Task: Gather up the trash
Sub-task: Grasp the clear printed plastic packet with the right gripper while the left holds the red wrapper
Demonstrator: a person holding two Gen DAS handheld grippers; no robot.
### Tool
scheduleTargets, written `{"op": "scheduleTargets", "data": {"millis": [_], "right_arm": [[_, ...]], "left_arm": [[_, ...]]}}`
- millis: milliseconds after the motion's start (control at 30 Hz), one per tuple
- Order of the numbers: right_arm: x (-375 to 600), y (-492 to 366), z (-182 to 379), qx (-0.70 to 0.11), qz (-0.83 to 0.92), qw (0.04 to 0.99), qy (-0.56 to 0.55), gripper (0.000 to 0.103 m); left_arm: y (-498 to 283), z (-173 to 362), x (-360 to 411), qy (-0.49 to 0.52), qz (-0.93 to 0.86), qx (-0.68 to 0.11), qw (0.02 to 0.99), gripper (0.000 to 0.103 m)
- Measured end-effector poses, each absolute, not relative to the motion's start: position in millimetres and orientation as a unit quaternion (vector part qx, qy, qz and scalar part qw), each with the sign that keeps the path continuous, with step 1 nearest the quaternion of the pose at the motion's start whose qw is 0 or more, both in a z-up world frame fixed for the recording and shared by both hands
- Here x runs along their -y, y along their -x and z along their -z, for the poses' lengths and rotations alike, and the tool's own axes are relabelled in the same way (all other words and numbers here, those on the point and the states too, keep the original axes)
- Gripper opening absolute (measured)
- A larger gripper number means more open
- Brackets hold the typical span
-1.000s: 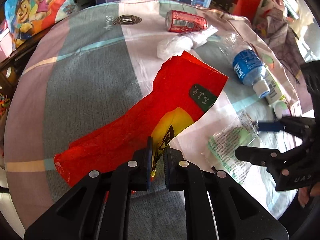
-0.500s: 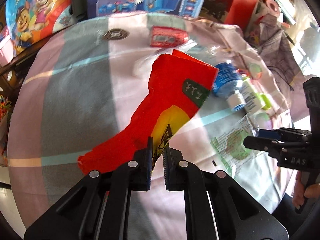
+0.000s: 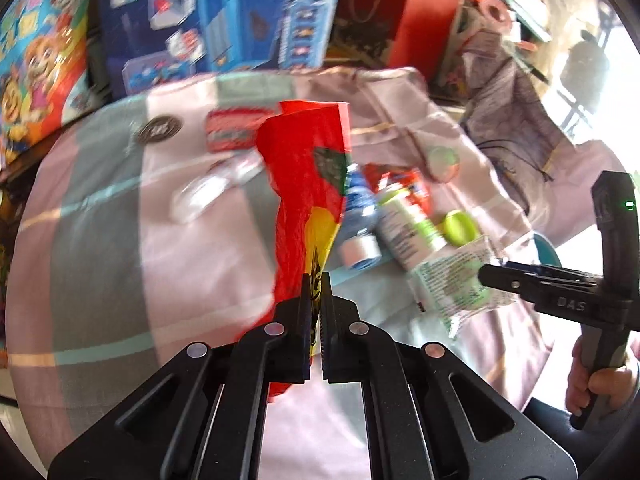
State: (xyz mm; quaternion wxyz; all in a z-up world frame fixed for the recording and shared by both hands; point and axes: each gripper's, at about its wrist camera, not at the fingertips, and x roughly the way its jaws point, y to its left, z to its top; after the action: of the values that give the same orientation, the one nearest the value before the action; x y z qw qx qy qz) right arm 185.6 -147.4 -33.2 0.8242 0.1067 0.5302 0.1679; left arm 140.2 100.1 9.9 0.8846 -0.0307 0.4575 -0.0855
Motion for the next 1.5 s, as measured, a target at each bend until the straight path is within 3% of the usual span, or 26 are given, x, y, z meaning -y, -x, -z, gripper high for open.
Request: {"op": "scheduleTargets", "data": {"millis": [267,300,400,433,667,700,733,800,1000,1100,1200,1267,1467,1500], "right_arm": [[216.1,-183.8,21.6,-0.506,-0.143,0.835,-0.164,0.040],[224.9,-183.1,20.3,-0.502,-0.139,0.836,-0.170,0.031],[253.9,-180.3,18.1,-0.492,-0.122,0.841,-0.189,0.025],[260.9,-179.1,17.7,-0.488,-0.117,0.844,-0.189,0.017],[281.7,-181.3,51.2,-0.534,-0.128,0.811,-0.200,0.015],[282.4,-181.2,54.5,-0.540,-0.131,0.807,-0.202,0.021],[282.0,-181.9,58.0,-0.545,-0.136,0.802,-0.204,0.044],[276.3,-181.5,60.4,-0.546,-0.130,0.807,-0.186,0.077],[256.0,-193.6,94.9,-0.585,-0.110,0.786,-0.167,0.077],[243.2,-194.9,97.6,-0.575,-0.104,0.799,-0.145,0.085],[229.9,-193.6,99.1,-0.563,-0.094,0.814,-0.109,0.085],[224.0,-189.4,97.8,-0.554,-0.094,0.822,-0.094,0.066],[225.2,-180.7,90.4,-0.558,-0.128,0.813,-0.107,0.048],[226.0,-181.8,86.5,-0.556,-0.129,0.814,-0.112,0.035]], "left_arm": [[-148.7,-34.0,-38.4,0.007,0.122,-0.441,0.889,0.004],[-150.8,-36.6,-30.2,0.004,0.129,-0.440,0.889,0.004],[-156.8,-44.2,-4.2,-0.005,0.149,-0.436,0.888,0.004],[-158.3,-45.7,3.0,-0.008,0.154,-0.435,0.887,0.004],[-176.4,-36.3,53.1,-0.015,0.178,-0.448,0.876,0.004],[-177.1,-32.5,55.9,-0.016,0.179,-0.452,0.874,0.004],[-177.2,-30.7,57.4,-0.016,0.180,-0.454,0.872,0.004],[-175.7,-27.5,57.0,-0.017,0.179,-0.456,0.872,0.004],[-174.8,-20.8,35.3,0.001,0.166,-0.465,0.869,0.004],[-172.9,-17.1,23.9,0.008,0.162,-0.470,0.868,0.004],[-173.9,-14.3,17.7,0.014,0.160,-0.473,0.866,0.004],[-173.7,-12.6,15.7,0.019,0.160,-0.473,0.866,0.004],[-173.3,-12.1,13.9,0.027,0.166,-0.470,0.866,0.004],[-173.1,-13.1,14.0,0.029,0.167,-0.469,0.867,0.004]]}}
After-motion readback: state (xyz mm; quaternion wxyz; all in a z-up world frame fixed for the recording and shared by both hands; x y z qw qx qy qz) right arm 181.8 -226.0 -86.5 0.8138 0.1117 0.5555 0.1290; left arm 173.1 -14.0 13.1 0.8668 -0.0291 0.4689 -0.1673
